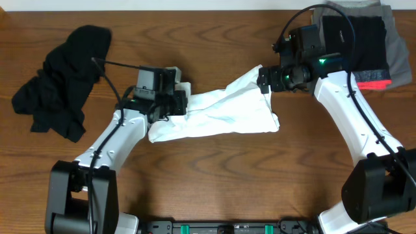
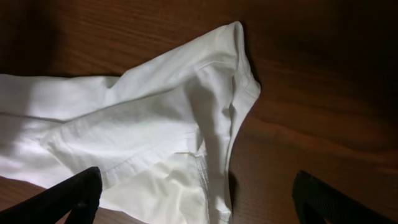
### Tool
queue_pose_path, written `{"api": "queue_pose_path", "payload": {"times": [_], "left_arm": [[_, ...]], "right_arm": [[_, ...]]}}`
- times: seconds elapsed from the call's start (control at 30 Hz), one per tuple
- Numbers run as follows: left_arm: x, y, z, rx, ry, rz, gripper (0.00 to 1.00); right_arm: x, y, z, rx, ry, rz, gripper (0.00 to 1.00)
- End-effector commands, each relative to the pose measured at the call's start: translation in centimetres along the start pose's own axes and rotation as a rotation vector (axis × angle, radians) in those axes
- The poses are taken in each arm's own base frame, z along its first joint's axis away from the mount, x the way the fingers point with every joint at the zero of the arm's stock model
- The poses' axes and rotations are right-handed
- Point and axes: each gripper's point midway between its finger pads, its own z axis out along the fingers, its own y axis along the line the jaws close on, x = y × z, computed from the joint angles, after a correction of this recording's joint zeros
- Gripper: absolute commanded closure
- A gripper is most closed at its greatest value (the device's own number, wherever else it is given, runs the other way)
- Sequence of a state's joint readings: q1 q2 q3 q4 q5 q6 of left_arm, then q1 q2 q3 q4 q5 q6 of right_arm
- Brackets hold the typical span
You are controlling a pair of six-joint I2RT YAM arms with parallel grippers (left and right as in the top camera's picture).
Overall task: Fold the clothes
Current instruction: 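Carry the left gripper's shirt end rightward toward the shirt center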
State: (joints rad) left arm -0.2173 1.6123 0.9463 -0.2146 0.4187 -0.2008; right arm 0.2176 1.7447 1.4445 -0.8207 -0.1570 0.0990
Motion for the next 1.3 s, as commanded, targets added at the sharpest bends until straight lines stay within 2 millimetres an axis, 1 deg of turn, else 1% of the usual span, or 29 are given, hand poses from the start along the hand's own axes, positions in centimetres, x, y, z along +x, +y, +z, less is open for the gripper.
{"api": "queue_pose_path", "payload": {"times": [0.0, 0.03, 0.07, 0.1, 0.13, 0.2, 0.27, 0.57, 0.63, 0.77, 0.87, 0.97, 1.07, 1.17, 1.27], "left_arm": [[-0.6, -1.2, 0.1, 0.019, -0.017, -0.001, 0.94], [-0.6, -1.4, 0.1, 0.022, -0.015, 0.002, 0.90], [-0.5, -1.5, 0.2, 0.023, -0.014, 0.005, 0.74], [-0.5, -1.6, 0.2, 0.025, -0.013, 0.007, 0.46], [-0.4, -1.7, 0.2, 0.026, -0.013, 0.010, 0.36], [-0.4, -1.9, 0.3, 0.029, -0.011, 0.010, 0.21], [-0.4, -1.9, 0.3, 0.030, -0.010, -0.001, 0.14], [-0.3, -1.8, 0.2, 0.025, -0.006, -0.011, 0.13], [-0.3, -0.8, 0.0, -0.026, -0.010, -0.021, 0.13], [0.3, 2.6, -1.0, -0.206, -0.005, -0.045, 0.13], [1.3, 3.1, -1.0, -0.230, 0.035, -0.041, 0.14], [1.7, 2.4, -0.8, -0.221, 0.050, -0.028, 0.16], [1.4, 1.1, -0.4, -0.184, 0.035, -0.001, 0.18], [1.1, -1.5, 0.1, -0.081, 0.022, 0.031, 0.22], [1.4, -4.1, 0.4, 0.023, 0.034, 0.060, 0.25]], "right_arm": [[-0.4, -0.2, 0.0, 0.004, -0.006, 0.016, 0.04], [-0.4, -0.2, 0.0, 0.004, -0.006, 0.016, 0.04], [-0.4, -0.2, 0.0, 0.004, -0.006, 0.016, 0.04], [-0.4, -0.2, 0.0, 0.004, -0.006, 0.016, 0.04], [-0.4, -0.2, 0.0, 0.004, -0.006, 0.016, 0.04], [-0.4, -0.2, 0.0, 0.005, -0.006, 0.017, 0.04], [-0.4, -0.3, 0.0, 0.006, -0.007, 0.019, 0.04], [-0.4, -0.4, 0.0, 0.006, -0.005, 0.019, 0.03], [-0.3, -0.4, 0.0, 0.006, -0.004, 0.019, 0.03], [-0.4, -0.4, 0.0, 0.006, -0.005, 0.019, 0.02], [-0.4, -0.4, 0.0, 0.006, -0.007, 0.018, 0.02], [-0.6, -0.3, 0.0, 0.005, -0.013, 0.018, 0.02], [-0.6, -0.3, 0.0, 0.004, -0.016, 0.024, 0.01], [-0.5, -0.3, 0.0, 0.005, -0.011, 0.024, 0.02], [-0.4, -0.4, 0.0, 0.006, -0.007, 0.026, 0.02]]}}
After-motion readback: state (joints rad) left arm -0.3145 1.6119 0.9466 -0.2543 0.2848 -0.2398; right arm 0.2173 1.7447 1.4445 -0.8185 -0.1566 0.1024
